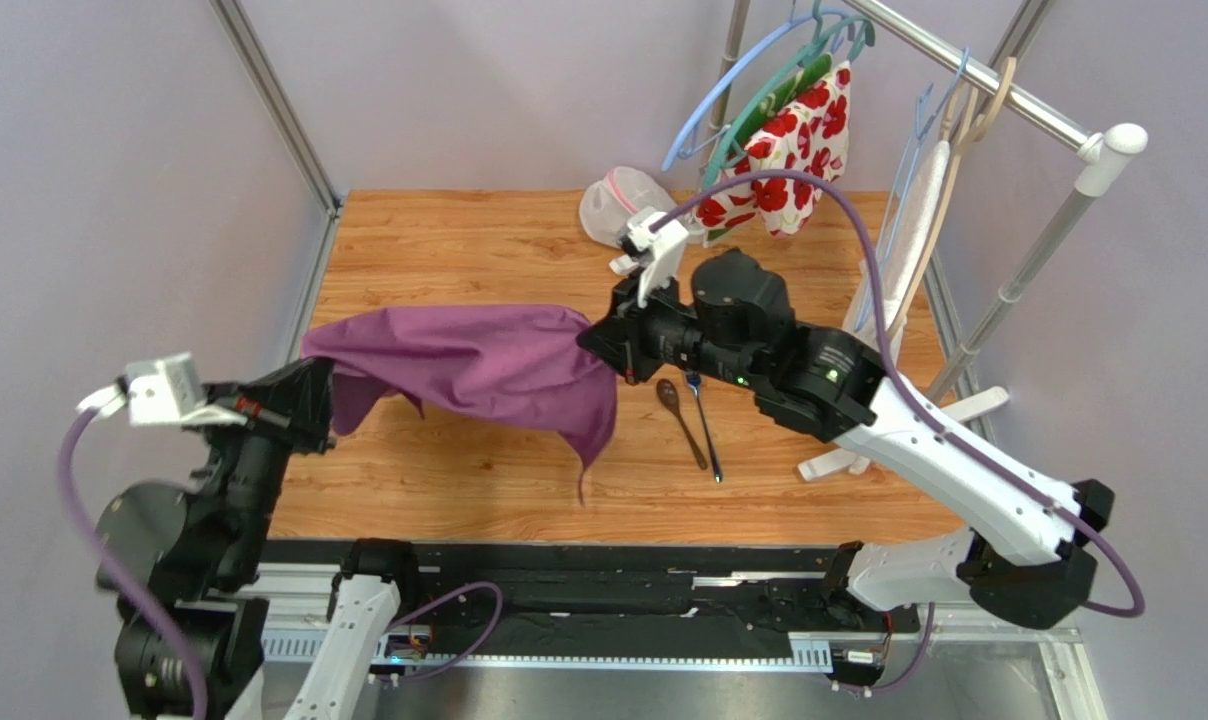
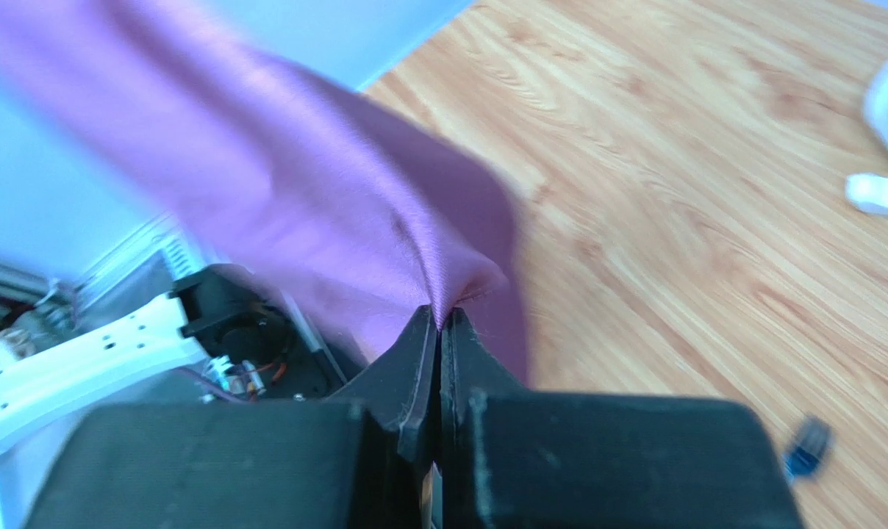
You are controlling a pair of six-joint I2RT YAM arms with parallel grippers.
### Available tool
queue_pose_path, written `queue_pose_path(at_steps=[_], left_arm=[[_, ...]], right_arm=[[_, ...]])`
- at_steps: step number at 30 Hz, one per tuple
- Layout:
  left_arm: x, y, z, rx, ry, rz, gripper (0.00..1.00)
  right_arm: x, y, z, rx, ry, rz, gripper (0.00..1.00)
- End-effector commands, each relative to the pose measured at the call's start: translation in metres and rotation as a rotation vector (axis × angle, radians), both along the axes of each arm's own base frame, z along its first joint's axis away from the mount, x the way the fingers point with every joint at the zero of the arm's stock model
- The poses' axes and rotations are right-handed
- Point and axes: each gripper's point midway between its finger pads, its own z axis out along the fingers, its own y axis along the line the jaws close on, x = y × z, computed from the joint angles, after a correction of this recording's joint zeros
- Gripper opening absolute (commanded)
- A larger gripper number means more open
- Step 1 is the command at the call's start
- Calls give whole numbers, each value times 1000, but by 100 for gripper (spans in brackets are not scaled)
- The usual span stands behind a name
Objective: Fold the napkin into a case and place the utensils inside
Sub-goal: Pick up the crumpled napkin from the center of the board, then flatten out the crumpled napkin at the center of the board.
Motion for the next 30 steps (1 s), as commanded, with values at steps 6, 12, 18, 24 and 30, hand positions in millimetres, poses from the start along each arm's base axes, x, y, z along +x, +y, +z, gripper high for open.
queue_pose_path(at_steps=[6, 12, 18, 24, 30], left_arm=[[39, 20, -23, 60, 206, 119, 0], [156, 24, -112, 127, 671, 159, 0], [261, 59, -179, 208, 987, 301, 0], [306, 73, -157, 238, 992, 402, 37], [264, 27, -187, 172, 1022, 248, 65]], right_arm=[[61, -24, -13, -57, -43, -212, 0], [143, 12, -67, -110, -26, -265, 0], [243, 37, -145, -243, 24, -354, 0], [287, 32, -153, -391, 1, -478, 64], [221, 9, -169, -422, 168, -414, 83]])
